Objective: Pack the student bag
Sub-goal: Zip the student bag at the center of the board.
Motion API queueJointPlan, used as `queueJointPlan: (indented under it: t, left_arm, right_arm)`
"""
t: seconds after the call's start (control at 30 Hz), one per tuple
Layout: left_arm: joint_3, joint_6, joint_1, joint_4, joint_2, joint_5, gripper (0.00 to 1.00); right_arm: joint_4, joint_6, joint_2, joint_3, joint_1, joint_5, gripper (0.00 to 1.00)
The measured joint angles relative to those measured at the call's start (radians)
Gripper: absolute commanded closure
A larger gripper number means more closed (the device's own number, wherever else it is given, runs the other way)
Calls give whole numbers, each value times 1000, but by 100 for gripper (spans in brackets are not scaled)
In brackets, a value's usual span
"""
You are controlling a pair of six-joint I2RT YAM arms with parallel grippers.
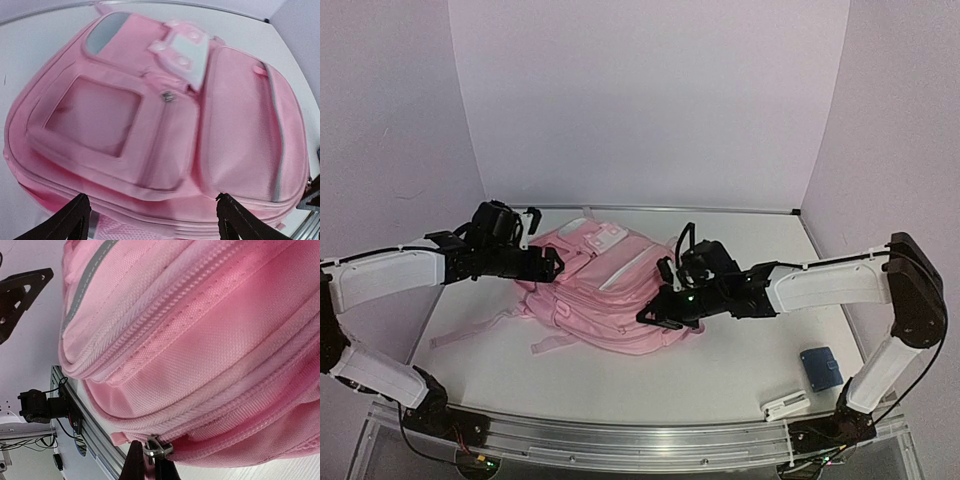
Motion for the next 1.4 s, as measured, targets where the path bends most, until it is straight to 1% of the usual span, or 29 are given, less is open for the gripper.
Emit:
queueJointPlan:
  t: [0.17,0.27,0.37,0.57,0.6,0.63,0.67,0.73,0.77,0.8,0.83,0.87,1.0,1.1,1.2,1.4]
  left_arm:
    - [59,72,-211,25,-5,-97,9]
    - [114,125,-313,31,56,-150,9]
    - [157,164,-369,42,139,-171,7]
    - [234,224,-418,50,297,-208,7]
    - [253,233,-425,52,324,-218,11]
    - [269,243,-430,52,347,-229,18]
    - [285,254,-436,53,369,-241,30]
    - [310,270,-446,52,401,-263,62]
    - [318,278,-450,52,412,-271,73]
    - [327,288,-454,52,422,-280,87]
    - [331,299,-458,54,429,-282,96]
    - [333,311,-464,59,433,-283,99]
    - [330,349,-486,87,441,-292,100]
    - [303,353,-489,140,431,-277,100]
    - [255,356,-492,186,400,-254,100]
    - [185,388,-516,212,339,-255,100]
  right_arm:
    - [3,-6,-1,0,1,-5,100]
    - [5,-4,-1,0,1,-5,100]
    - [12,1,-1,-2,1,-5,100]
    - [30,4,-11,-20,1,-3,100]
    - [34,5,-14,-24,1,-3,100]
    - [34,6,-18,-29,1,0,100]
    - [34,9,-23,-33,1,3,100]
    - [33,19,-34,-44,1,10,100]
    - [33,25,-39,-49,1,14,100]
    - [32,31,-45,-53,0,19,100]
    - [32,39,-51,-57,0,25,100]
    - [32,46,-57,-59,-2,30,100]
    - [26,71,-82,-81,-20,35,100]
    - [29,77,-107,-108,-52,5,100]
    - [29,71,-123,-121,-91,-49,100]
    - [0,4,-139,-121,-195,-210,100]
